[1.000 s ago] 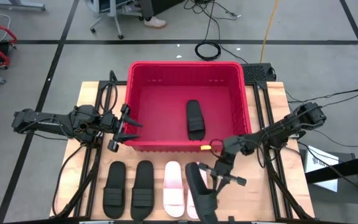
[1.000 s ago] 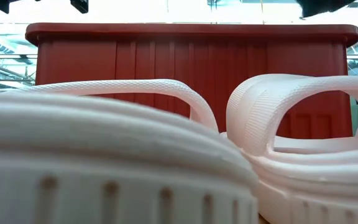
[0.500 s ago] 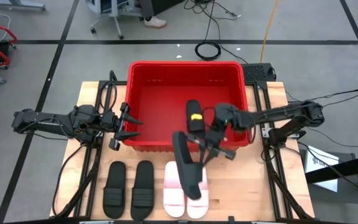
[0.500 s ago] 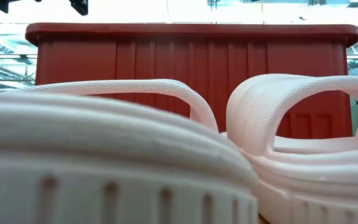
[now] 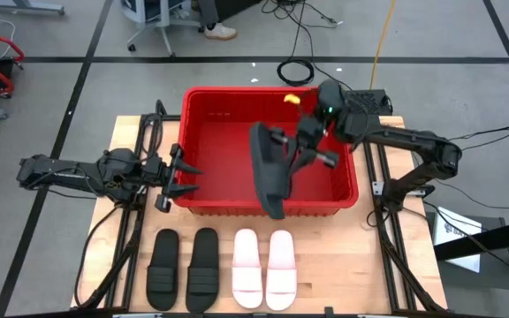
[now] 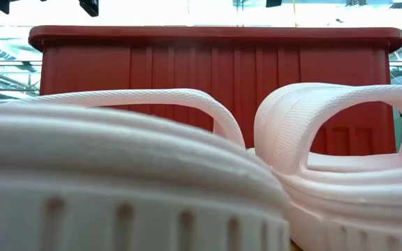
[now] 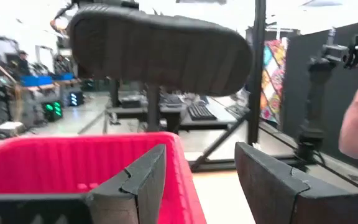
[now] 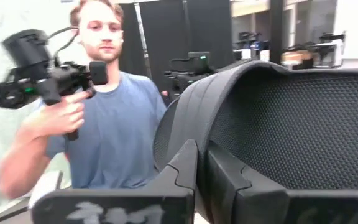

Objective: Pick and place slides into bin
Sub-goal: Put the black slide into the red bin

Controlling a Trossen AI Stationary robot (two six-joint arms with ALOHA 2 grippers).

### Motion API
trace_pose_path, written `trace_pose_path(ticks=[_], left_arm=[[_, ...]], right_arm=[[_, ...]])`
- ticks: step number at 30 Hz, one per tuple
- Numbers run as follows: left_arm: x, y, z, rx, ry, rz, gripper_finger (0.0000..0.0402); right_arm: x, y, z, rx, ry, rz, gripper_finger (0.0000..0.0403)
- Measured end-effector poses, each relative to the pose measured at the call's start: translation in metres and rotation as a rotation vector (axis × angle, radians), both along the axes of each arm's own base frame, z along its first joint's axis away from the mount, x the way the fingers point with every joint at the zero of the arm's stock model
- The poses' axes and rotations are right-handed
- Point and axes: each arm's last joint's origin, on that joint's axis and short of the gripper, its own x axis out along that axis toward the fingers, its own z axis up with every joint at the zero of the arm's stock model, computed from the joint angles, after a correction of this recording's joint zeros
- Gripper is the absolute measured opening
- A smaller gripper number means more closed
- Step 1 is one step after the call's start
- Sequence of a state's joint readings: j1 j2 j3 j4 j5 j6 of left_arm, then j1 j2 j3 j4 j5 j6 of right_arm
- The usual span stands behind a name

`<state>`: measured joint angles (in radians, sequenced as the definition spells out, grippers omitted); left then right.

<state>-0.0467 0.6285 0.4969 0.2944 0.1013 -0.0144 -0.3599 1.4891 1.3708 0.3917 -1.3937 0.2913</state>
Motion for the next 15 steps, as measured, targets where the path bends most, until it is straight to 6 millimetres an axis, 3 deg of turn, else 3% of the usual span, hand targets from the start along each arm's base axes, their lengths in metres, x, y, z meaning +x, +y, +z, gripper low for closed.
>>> trace_pose_path(ticks=[9,15], left_arm=[[-0.001,0.004,0.005,0.077,-0.056,0.150,0.0198],[-0.001,0.011,0.005,0.064,-0.054,0.213,0.0198]], right_arm=[[-0.032,-0.072,0.002,-0.004,0.018,-0.171,0.0011],[-0.053,-0.106,-0.001,0.037,0.078,-0.269,0.0011]])
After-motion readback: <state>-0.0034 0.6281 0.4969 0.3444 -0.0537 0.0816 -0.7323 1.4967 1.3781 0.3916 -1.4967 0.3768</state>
